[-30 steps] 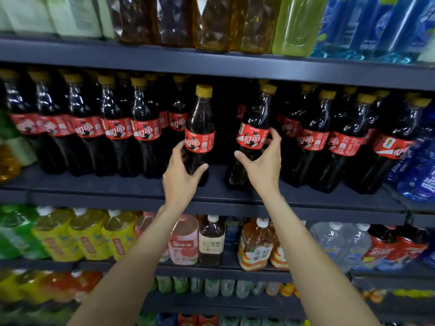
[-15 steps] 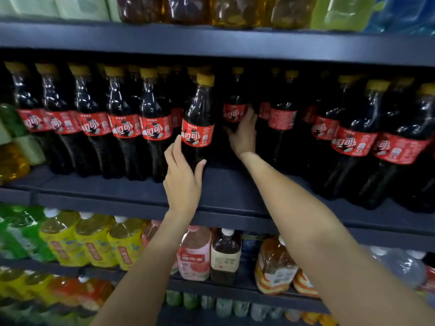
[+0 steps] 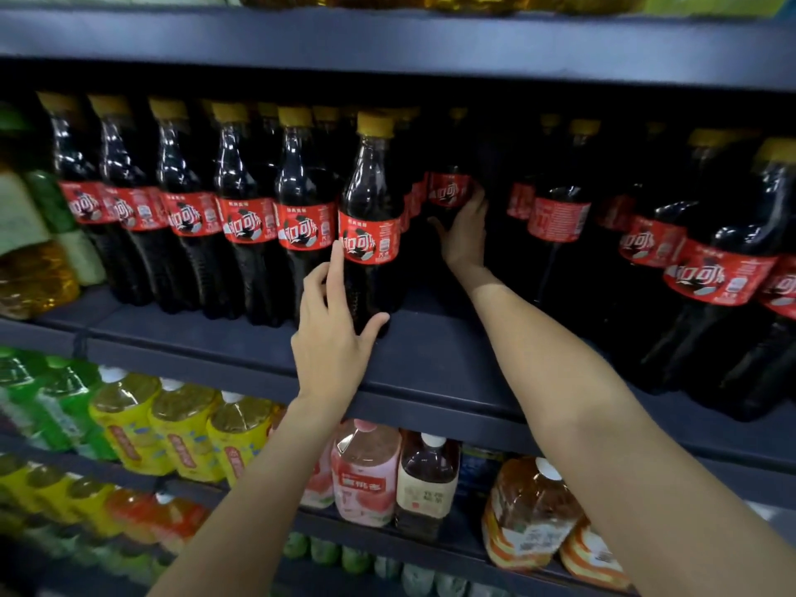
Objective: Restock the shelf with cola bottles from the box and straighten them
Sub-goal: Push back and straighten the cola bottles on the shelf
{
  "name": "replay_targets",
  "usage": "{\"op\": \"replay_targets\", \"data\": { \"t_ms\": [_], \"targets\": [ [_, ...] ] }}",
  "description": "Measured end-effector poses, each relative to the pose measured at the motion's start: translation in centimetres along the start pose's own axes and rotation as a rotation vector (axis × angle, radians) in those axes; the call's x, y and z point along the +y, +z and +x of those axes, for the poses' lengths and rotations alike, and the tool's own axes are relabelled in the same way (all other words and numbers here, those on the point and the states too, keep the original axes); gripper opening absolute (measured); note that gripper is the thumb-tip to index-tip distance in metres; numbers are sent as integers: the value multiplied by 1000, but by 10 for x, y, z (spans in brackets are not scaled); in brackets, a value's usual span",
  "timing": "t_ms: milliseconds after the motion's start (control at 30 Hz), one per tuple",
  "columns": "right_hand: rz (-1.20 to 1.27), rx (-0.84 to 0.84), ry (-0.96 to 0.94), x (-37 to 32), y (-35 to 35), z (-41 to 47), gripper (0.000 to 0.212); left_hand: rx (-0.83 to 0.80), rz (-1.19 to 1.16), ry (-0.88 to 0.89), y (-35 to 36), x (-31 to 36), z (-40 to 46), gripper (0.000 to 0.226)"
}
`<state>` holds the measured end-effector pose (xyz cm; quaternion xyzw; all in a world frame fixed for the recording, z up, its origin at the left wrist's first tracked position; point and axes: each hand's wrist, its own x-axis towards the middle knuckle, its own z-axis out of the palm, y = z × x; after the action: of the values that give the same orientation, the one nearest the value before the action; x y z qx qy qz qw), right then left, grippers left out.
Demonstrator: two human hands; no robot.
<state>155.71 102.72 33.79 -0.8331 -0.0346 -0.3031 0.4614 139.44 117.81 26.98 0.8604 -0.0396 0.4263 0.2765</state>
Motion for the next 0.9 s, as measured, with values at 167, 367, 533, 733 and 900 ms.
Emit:
{"op": "replay_targets", "data": {
  "t_ms": [167, 367, 533, 733, 900],
  "targets": [
    [-43, -133, 5, -2, -17, -19, 85, 30, -26, -39, 2, 2, -3, 93],
    [-186, 424, -269, 9, -86, -97, 45, 45, -66, -80, 0, 6, -6, 88],
    [-319, 492, -34, 17, -96, -86, 87, 36, -81, -121, 1, 7, -5, 88],
    [-132, 259, 286, 22, -91, -68, 96, 46, -81, -131, -3, 5, -2, 79],
    [179, 128, 150, 28, -97, -81, 93, 37, -85, -74, -5, 7, 6, 82]
  ]
}}
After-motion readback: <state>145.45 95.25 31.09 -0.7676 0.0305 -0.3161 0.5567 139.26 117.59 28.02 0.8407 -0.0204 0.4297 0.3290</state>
